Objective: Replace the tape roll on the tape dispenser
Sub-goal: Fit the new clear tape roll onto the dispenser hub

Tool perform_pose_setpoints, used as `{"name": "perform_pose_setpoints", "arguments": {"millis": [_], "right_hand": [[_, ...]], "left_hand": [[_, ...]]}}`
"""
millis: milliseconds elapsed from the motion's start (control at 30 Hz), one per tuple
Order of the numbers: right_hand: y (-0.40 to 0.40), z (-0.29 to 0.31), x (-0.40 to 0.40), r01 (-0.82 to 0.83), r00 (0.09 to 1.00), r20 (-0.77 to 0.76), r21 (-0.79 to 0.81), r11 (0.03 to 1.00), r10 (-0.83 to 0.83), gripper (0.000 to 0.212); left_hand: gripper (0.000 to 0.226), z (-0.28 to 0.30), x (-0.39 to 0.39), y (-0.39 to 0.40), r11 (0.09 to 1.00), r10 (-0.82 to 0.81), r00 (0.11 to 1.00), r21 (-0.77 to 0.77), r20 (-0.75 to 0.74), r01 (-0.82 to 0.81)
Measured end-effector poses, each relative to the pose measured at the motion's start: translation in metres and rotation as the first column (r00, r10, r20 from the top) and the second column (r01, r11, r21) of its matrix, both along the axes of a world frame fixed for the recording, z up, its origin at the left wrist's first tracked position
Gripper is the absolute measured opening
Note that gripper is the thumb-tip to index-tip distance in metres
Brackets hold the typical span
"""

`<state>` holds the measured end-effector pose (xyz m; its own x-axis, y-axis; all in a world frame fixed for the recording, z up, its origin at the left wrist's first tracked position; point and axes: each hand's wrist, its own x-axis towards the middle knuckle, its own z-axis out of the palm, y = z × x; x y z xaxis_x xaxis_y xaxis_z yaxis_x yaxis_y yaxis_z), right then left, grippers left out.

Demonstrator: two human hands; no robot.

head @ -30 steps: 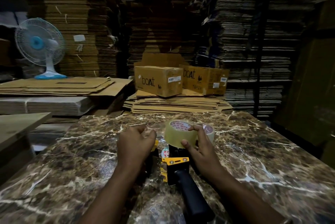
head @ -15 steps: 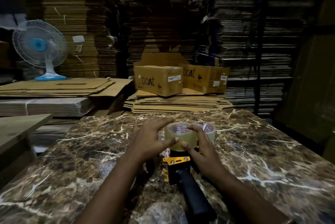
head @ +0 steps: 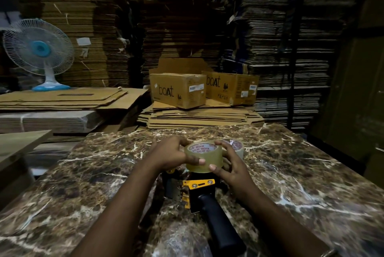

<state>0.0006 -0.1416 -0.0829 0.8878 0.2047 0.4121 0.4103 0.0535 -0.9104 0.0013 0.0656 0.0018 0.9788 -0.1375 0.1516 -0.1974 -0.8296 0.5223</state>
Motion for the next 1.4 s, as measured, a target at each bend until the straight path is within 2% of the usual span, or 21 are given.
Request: {"name": "perform_pose_setpoints", "arguments": {"millis": [133, 400, 533, 867, 967, 1067, 1133, 1233, 1400], "right_hand": [[-0.008, 0.000, 0.002, -0.053, 0.998, -0.031, 0.011, 0.999, 0.053, 0.072], [-0.010, -0.001, 0.006, -0.094, 0.994, -0.054, 0.005, 0.996, 0.094, 0.064], [-0.009, -0.001, 0.007, -0.103, 0.992, -0.074, -0.038, 0.994, 0.100, 0.060], [-0.010, -0.003, 0.007, -0.135, 0.986, -0.096, -0.003, 0.991, 0.134, 0.062], [-0.010, -0.003, 0.007, -0.145, 0.985, -0.097, -0.009, 0.989, 0.144, 0.065], [-0.012, -0.002, 0.007, -0.146, 0.987, -0.072, -0.040, 0.988, 0.143, 0.064], [-0.012, -0.001, 0.005, -0.162, 0.985, -0.065, -0.034, 0.986, 0.160, 0.062], [-0.012, 0.000, 0.004, -0.160, 0.985, -0.072, -0.023, 0.987, 0.158, 0.059], [-0.009, 0.001, 0.003, -0.113, 0.991, -0.077, -0.037, 0.993, 0.110, 0.051]], "left_hand": [[0.110, -0.002, 0.003, -0.001, 0.998, -0.012, 1.000, -0.057, -0.027, 0.011], [0.082, 0.000, -0.003, -0.004, 0.994, 0.014, 0.999, 0.110, 0.050, -0.020], [0.082, 0.002, -0.006, -0.006, 0.982, -0.001, 0.997, 0.189, 0.072, -0.012], [0.082, 0.001, -0.008, -0.005, 0.976, -0.054, 0.991, 0.218, 0.126, 0.025], [0.083, 0.009, -0.004, 0.000, 0.977, -0.110, 0.994, 0.184, -0.012, 0.110], [0.058, 0.026, 0.006, 0.003, 0.984, -0.175, 0.966, 0.009, -0.188, 0.180], [0.050, 0.033, 0.014, 0.004, 0.984, -0.163, 0.962, 0.038, -0.220, 0.175], [0.075, 0.036, 0.019, 0.007, 0.979, -0.183, 0.951, 0.038, -0.248, 0.198], [0.067, 0.038, 0.018, 0.004, 0.975, -0.189, 0.947, 0.066, -0.261, 0.213]]}}
